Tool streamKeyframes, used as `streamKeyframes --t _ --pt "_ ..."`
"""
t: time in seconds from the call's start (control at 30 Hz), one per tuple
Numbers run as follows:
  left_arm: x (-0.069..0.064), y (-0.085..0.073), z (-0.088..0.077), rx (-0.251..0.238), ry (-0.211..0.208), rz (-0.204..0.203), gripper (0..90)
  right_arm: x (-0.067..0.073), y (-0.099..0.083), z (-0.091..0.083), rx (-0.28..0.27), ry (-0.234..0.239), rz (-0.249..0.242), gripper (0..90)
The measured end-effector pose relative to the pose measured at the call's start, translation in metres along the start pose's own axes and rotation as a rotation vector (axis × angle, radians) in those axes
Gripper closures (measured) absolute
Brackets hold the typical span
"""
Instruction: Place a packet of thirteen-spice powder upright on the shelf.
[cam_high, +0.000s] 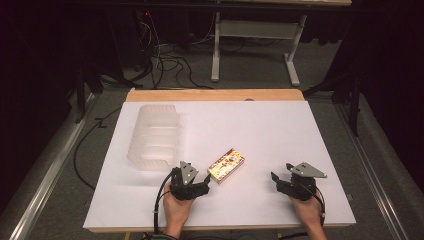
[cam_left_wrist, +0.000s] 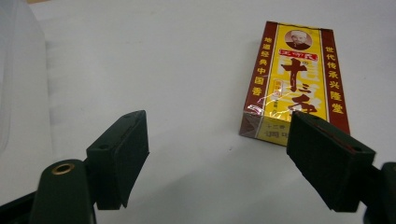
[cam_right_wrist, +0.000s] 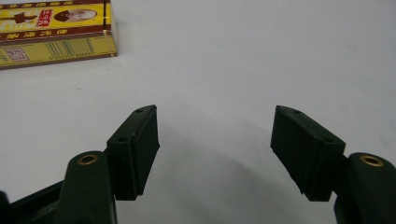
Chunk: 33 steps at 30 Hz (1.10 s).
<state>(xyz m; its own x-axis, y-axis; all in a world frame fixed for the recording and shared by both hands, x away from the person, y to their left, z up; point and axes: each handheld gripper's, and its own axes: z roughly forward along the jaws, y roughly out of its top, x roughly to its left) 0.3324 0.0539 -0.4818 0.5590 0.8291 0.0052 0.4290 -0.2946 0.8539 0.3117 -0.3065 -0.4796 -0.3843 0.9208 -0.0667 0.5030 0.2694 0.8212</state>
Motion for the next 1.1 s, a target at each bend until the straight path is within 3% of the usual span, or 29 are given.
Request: streamKeyframes --t 0.3,0.57,0.93,1.1 --pt "-0.008 0.006 -0.004 -0.019 -0.065 -0.028 20.8 0.000 0.000 0.001 0.002 0.003 -0.005 32.7" --pt "-0.020 0.019 -0.001 0.018 -0.111 0.009 20.0 0.001 0.000 0.001 0.011 0.000 -0.003 32.7" --pt "-0.029 0.030 0.005 0.021 -0.116 0.030 21.7 0.001 0.000 0.001 0.011 0.000 -0.005 32.7" --pt "-0.033 0.040 0.012 0.046 -0.117 0.048 22.0 0.001 0.000 0.001 0.011 0.001 -0.004 32.7"
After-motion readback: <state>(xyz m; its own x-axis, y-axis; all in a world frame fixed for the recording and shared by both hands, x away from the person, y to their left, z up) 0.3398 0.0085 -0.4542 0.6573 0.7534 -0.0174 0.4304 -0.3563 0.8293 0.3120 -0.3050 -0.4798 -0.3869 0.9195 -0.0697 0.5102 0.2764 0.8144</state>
